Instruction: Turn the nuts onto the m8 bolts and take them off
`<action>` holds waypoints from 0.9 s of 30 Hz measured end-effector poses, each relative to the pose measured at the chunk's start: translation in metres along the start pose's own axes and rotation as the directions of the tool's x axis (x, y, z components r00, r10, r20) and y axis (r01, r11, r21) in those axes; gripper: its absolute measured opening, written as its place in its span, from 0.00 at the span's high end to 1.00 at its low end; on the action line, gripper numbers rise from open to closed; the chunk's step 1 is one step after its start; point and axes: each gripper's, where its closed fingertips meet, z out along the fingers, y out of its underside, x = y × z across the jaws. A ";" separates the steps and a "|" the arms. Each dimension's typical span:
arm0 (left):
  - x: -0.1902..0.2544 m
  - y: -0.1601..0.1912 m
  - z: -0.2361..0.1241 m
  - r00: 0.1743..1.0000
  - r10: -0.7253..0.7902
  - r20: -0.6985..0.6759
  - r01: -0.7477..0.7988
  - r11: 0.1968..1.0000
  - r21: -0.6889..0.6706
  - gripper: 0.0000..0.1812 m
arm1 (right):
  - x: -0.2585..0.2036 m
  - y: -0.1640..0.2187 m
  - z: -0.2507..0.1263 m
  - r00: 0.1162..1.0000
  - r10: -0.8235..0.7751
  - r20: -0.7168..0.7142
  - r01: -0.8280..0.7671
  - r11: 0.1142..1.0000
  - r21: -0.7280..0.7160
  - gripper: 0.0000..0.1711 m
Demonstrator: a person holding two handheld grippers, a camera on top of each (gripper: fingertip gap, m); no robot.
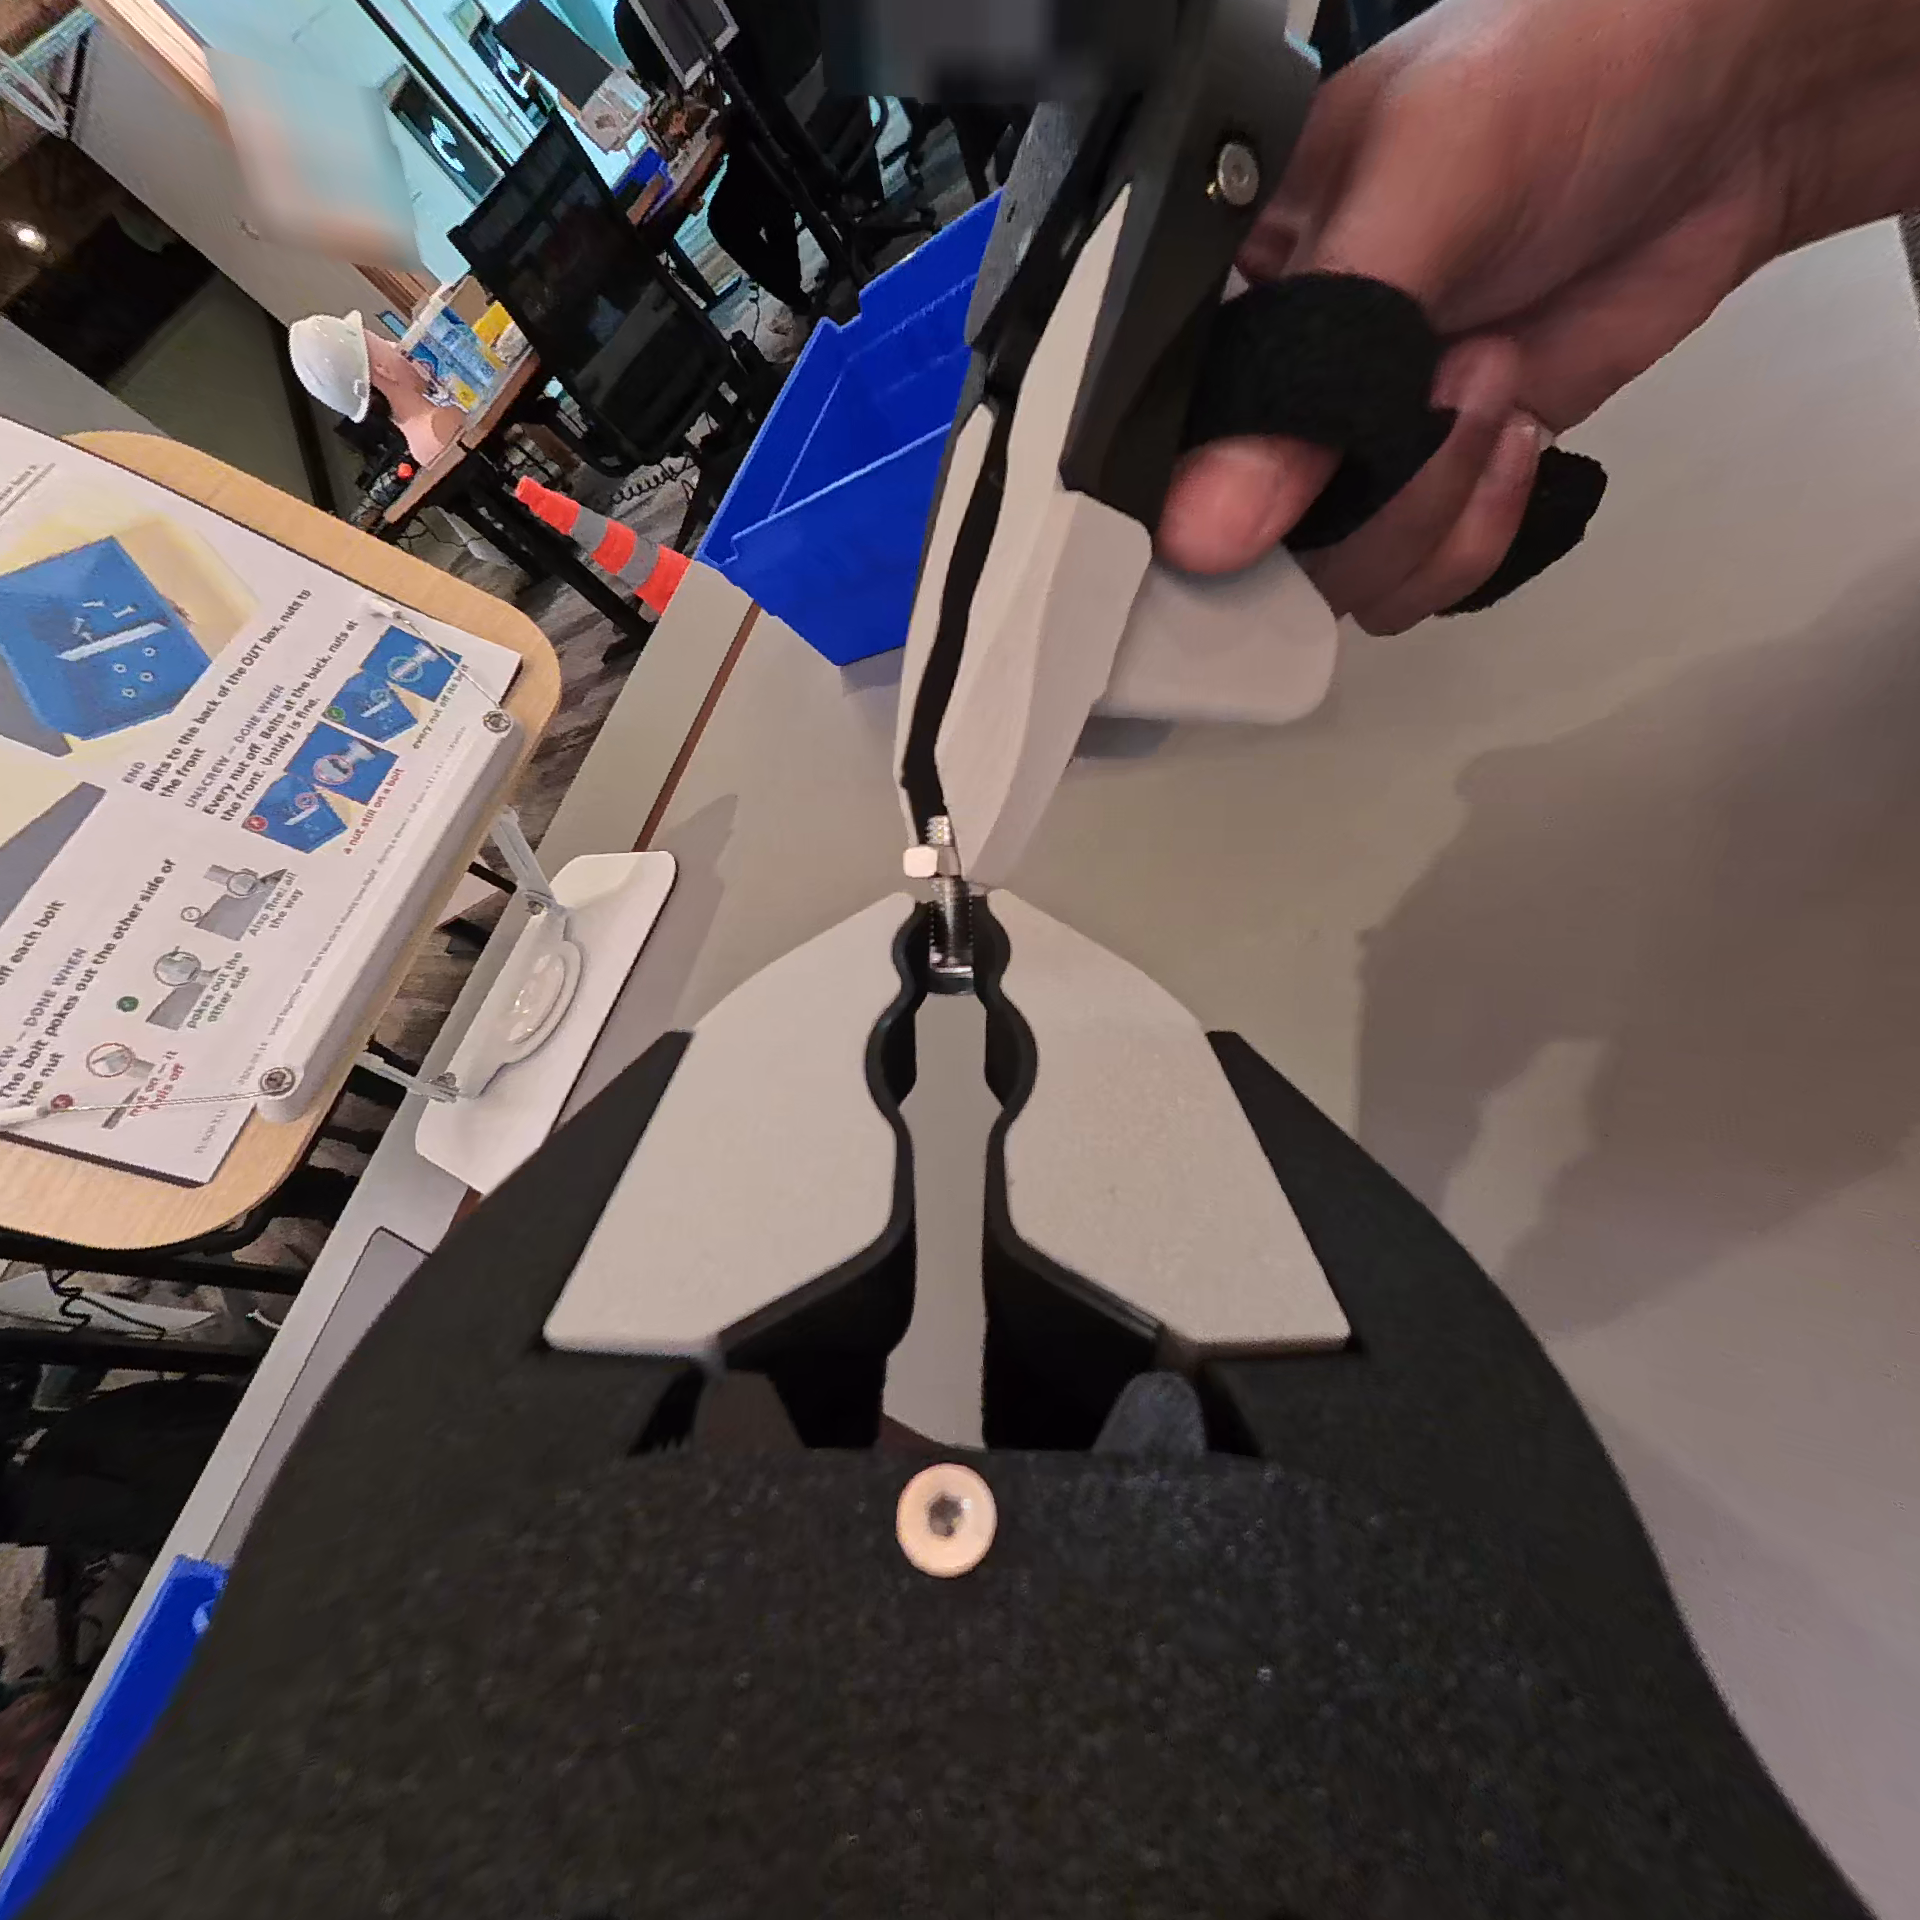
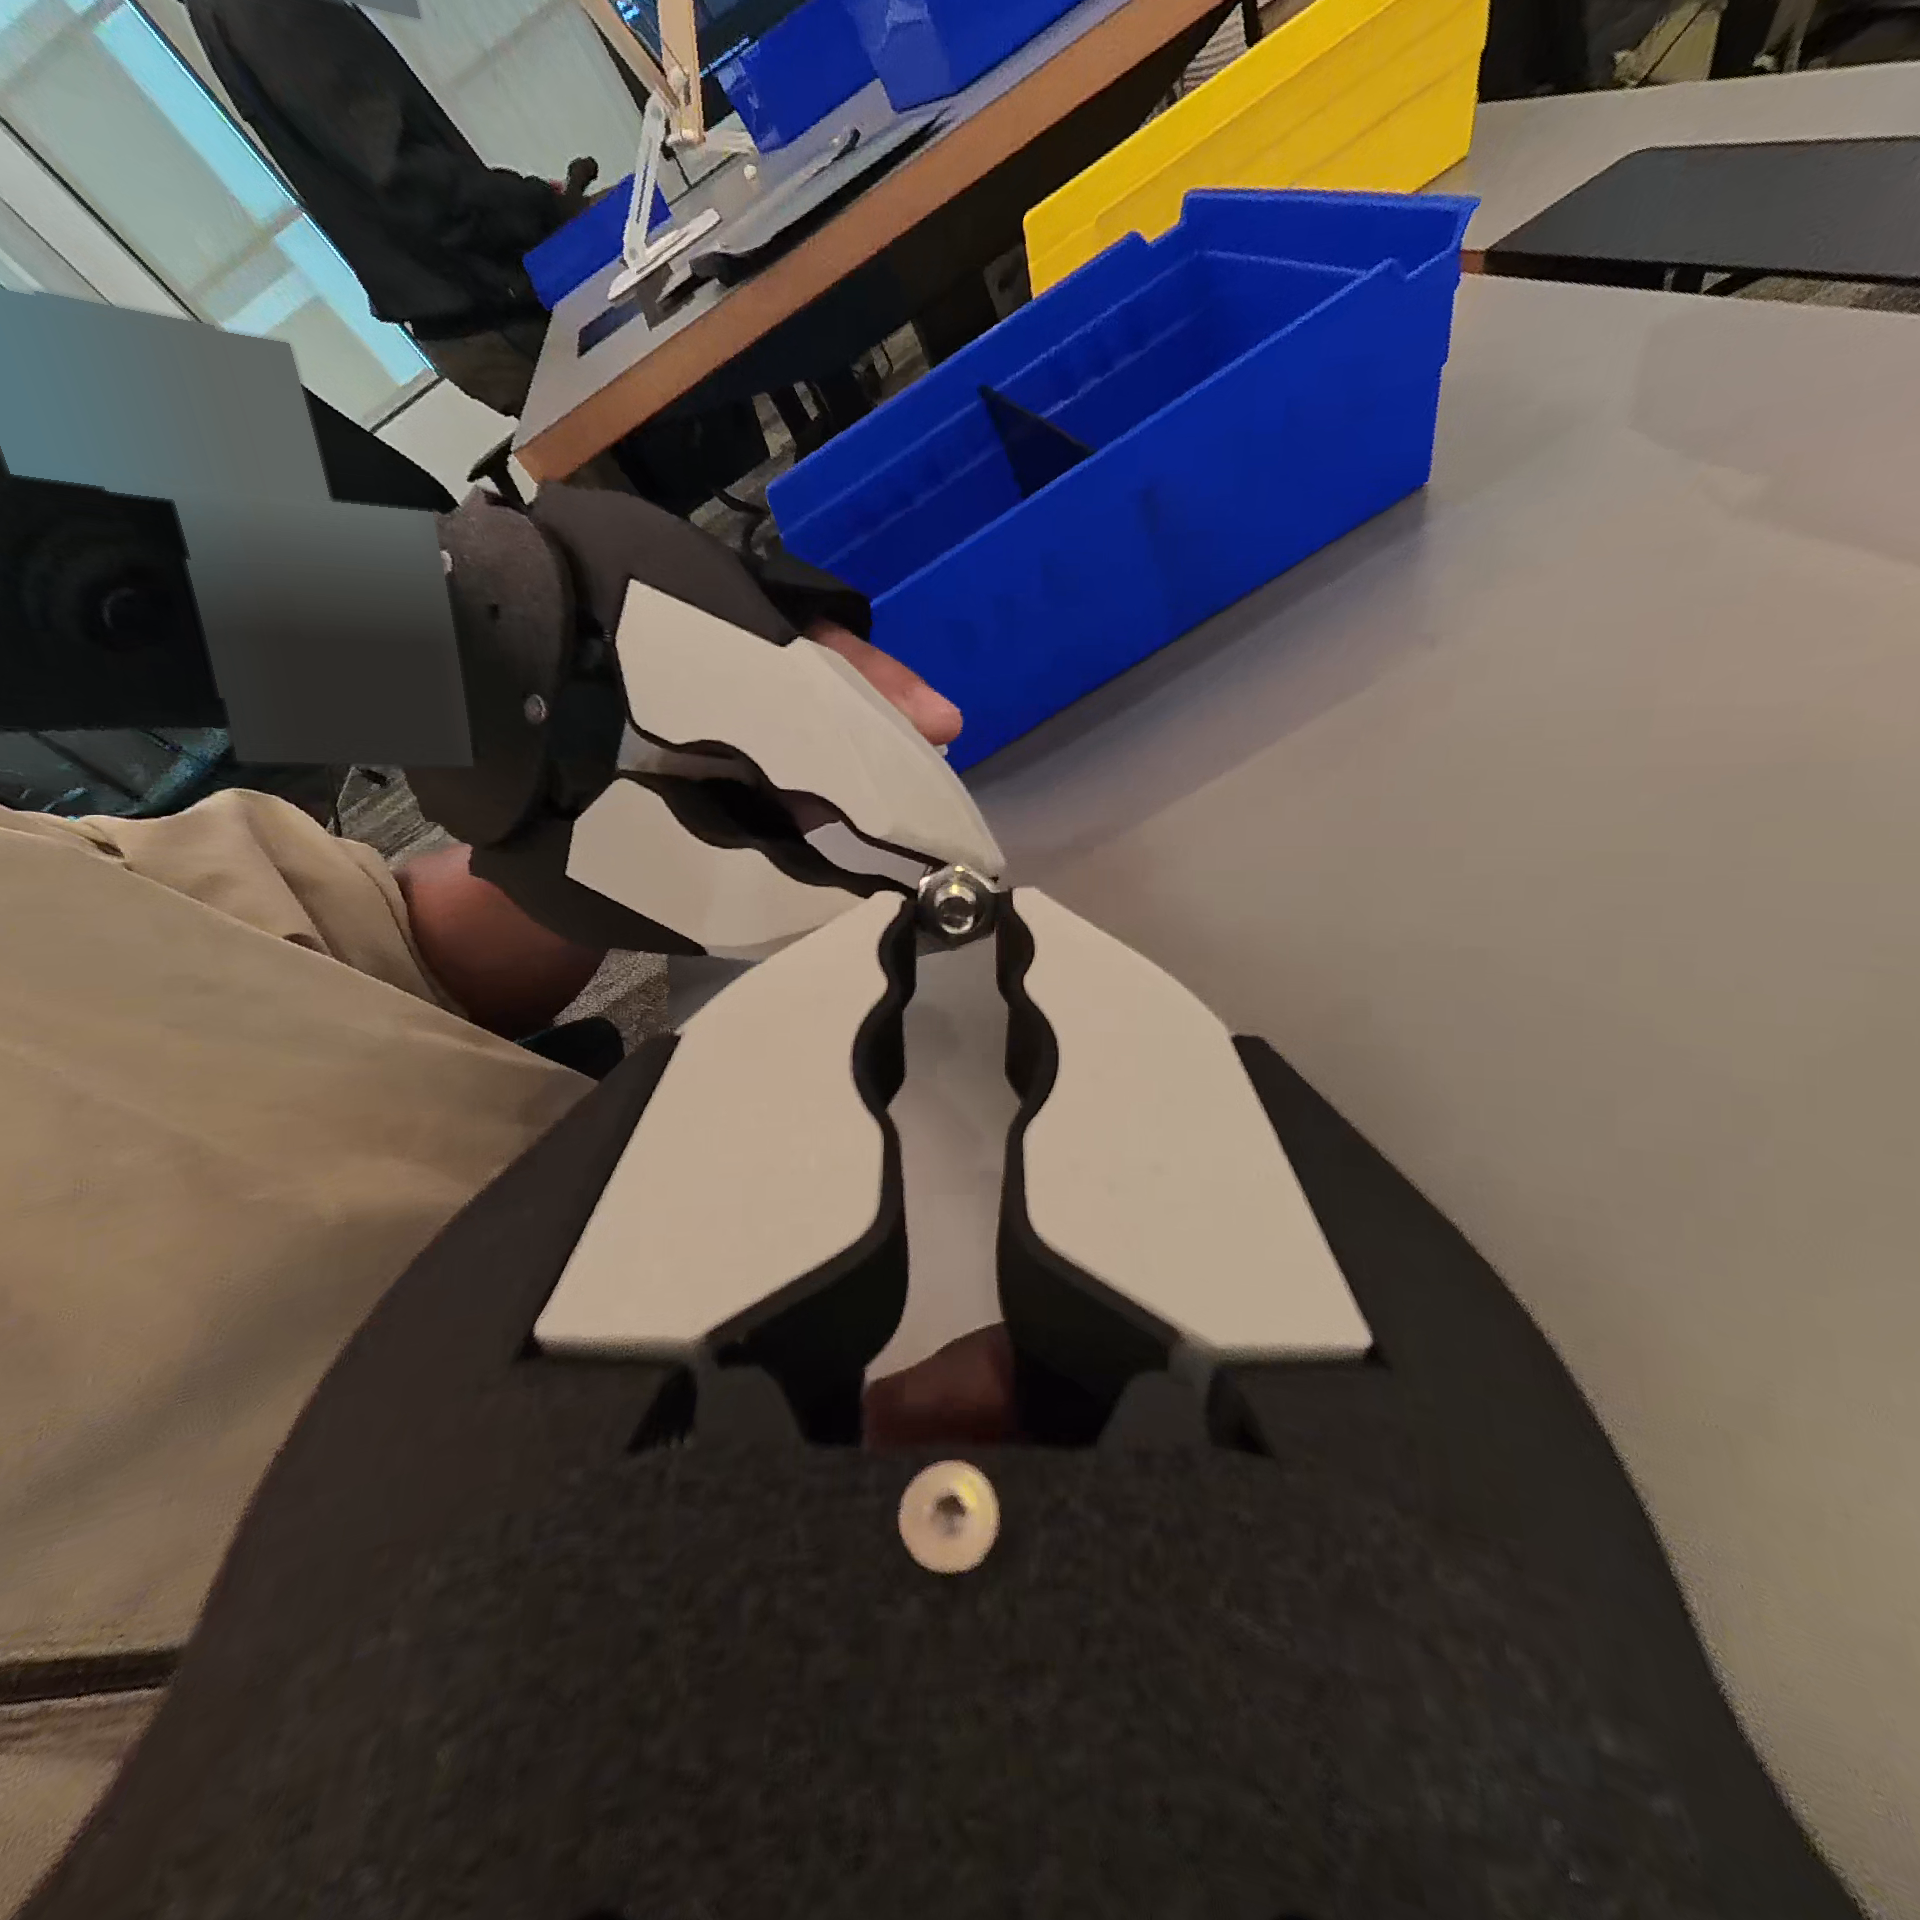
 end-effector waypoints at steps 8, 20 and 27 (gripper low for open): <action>-0.009 -0.003 -0.001 0.997 -0.023 0.080 0.020 0.999 0.032 0.87 | 0.007 -0.005 -0.003 1.000 -0.007 -0.030 0.008 1.000 0.030 0.92; -0.057 0.060 -0.013 0.625 -0.715 0.313 0.697 0.692 0.189 0.58 | 0.040 -0.017 -0.054 0.797 -0.270 -0.541 0.381 0.919 0.102 0.92; -0.042 0.085 -0.023 0.552 -0.709 0.439 0.690 0.684 0.237 0.51 | 0.052 0.003 -0.079 0.624 -0.261 -0.736 0.441 0.896 0.057 0.92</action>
